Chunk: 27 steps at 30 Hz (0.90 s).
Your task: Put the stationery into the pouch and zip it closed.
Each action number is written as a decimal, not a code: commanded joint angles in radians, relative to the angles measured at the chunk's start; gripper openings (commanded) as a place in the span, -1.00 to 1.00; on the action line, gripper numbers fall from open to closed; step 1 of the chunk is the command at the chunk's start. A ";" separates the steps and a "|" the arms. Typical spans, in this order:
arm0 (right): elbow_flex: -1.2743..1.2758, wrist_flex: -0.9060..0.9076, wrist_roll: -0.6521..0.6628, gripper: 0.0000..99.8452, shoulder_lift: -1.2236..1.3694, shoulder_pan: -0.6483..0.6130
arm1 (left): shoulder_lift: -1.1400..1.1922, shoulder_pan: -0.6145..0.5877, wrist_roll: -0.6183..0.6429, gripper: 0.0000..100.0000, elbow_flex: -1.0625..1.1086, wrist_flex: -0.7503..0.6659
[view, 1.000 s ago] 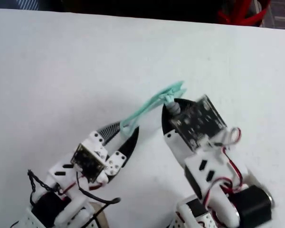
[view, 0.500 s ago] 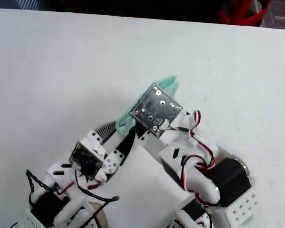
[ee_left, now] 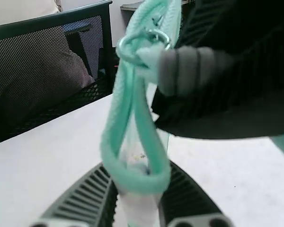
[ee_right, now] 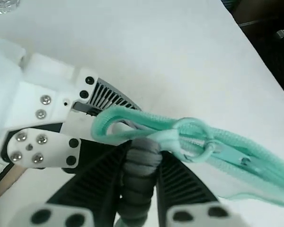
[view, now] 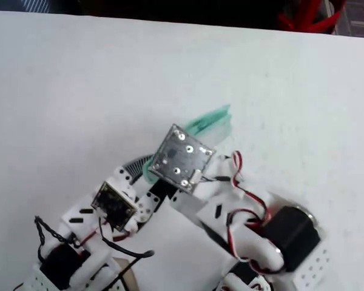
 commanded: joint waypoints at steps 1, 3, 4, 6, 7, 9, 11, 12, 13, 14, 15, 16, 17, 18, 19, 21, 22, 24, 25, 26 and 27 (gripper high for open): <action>0.012 0.010 0.014 -0.96 0.061 -0.056 | -0.008 0.016 -0.021 -0.95 -0.003 -0.015; 0.011 0.010 0.014 -0.96 0.077 -0.056 | -0.008 0.016 -0.021 -0.95 -0.003 -0.014; 0.008 0.012 0.014 -0.96 0.081 -0.056 | -0.008 0.016 -0.023 -0.95 -0.003 -0.005; 0.002 0.030 0.014 -0.96 0.070 -0.056 | -0.008 0.016 -0.023 -0.95 -0.003 0.000; -0.003 0.042 0.014 -0.96 0.070 -0.062 | -0.008 0.016 -0.023 -0.95 -0.003 0.002; 0.006 0.053 0.014 -0.96 0.070 -0.097 | -0.008 0.016 -0.023 -0.95 -0.005 0.002; 0.025 0.059 0.014 -0.96 0.070 -0.120 | -0.008 0.016 -0.023 -0.95 -0.005 -0.002; 0.035 0.059 0.014 -0.96 0.070 -0.125 | -0.008 0.016 -0.023 -0.95 -0.005 -0.002; 0.041 0.061 0.014 -0.96 0.070 -0.128 | -0.008 0.016 -0.025 -0.95 -0.005 -0.002; 0.049 0.061 0.014 -0.96 0.070 -0.133 | -0.008 0.016 -0.028 -0.95 -0.005 -0.002; 0.058 0.064 0.015 -0.96 0.068 -0.133 | -0.008 0.015 -0.028 -0.95 -0.005 -0.002; 0.060 0.073 0.023 -0.96 0.068 -0.133 | -0.008 0.015 -0.028 -0.95 -0.005 -0.002; 0.060 0.087 0.044 -0.96 0.067 -0.133 | -0.008 0.013 -0.028 -0.95 -0.005 -0.002; 0.057 0.099 0.066 -0.96 0.059 -0.133 | -0.008 0.012 -0.028 -0.95 -0.005 -0.002; 0.051 0.113 0.080 -0.96 0.058 -0.133 | -0.008 0.008 -0.028 -0.95 -0.005 -0.002; 0.020 0.163 0.097 -0.96 0.056 -0.133 | -0.008 0.008 -0.028 -0.95 -0.003 -0.002; 0.012 0.171 0.098 -0.96 0.051 -0.134 | -0.008 0.008 -0.028 -0.95 -0.003 -0.002; 0.005 0.173 0.100 -0.96 0.047 -0.134 | -0.008 0.010 -0.028 -0.95 -0.003 -0.002; 0.006 0.173 0.103 -0.96 0.054 -0.134 | -0.008 0.010 -0.028 -0.95 -0.003 -0.002; 0.011 0.173 0.120 -0.96 0.058 -0.134 | -0.008 0.008 -0.028 -0.95 -0.003 -0.002; 0.012 0.173 0.130 -0.96 0.059 -0.137 | -0.008 0.008 -0.028 -0.95 -0.003 -0.002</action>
